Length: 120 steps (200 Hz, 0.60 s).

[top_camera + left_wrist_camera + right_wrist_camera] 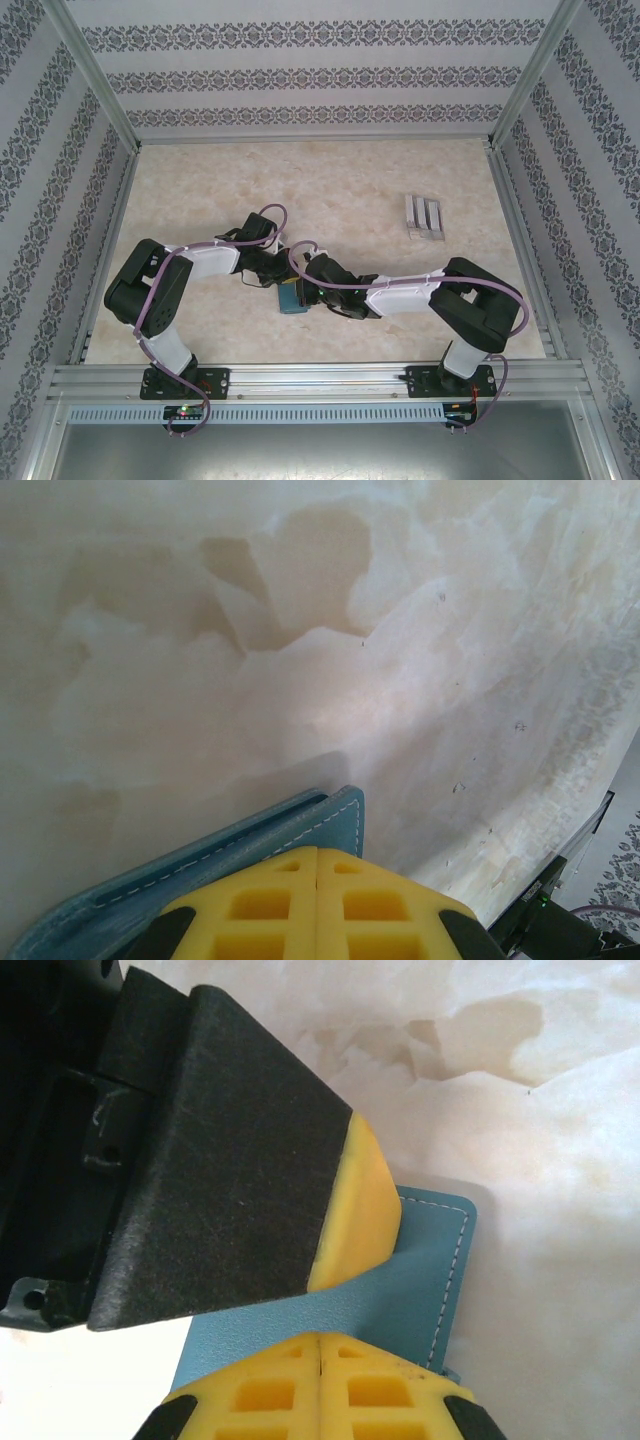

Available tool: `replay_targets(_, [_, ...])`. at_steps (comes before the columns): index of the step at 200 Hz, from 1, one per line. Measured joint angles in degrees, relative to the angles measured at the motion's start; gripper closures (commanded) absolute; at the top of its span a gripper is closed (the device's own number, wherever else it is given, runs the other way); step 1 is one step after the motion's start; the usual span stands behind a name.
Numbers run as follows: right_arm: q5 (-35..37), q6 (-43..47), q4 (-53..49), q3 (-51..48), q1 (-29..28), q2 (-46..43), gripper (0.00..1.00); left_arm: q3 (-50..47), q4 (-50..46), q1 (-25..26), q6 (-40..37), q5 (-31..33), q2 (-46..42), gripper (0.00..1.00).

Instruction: Put the credit cards into the card holder

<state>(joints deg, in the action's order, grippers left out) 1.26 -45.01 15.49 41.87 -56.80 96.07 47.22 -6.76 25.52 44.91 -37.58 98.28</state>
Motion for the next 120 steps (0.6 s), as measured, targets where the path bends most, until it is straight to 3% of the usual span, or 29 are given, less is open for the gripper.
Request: replay_targets(120, [0.8,1.9,3.5,-0.4,-0.1,1.9,1.0,-0.7,1.2,-0.2,0.4,-0.9,0.0,1.0])
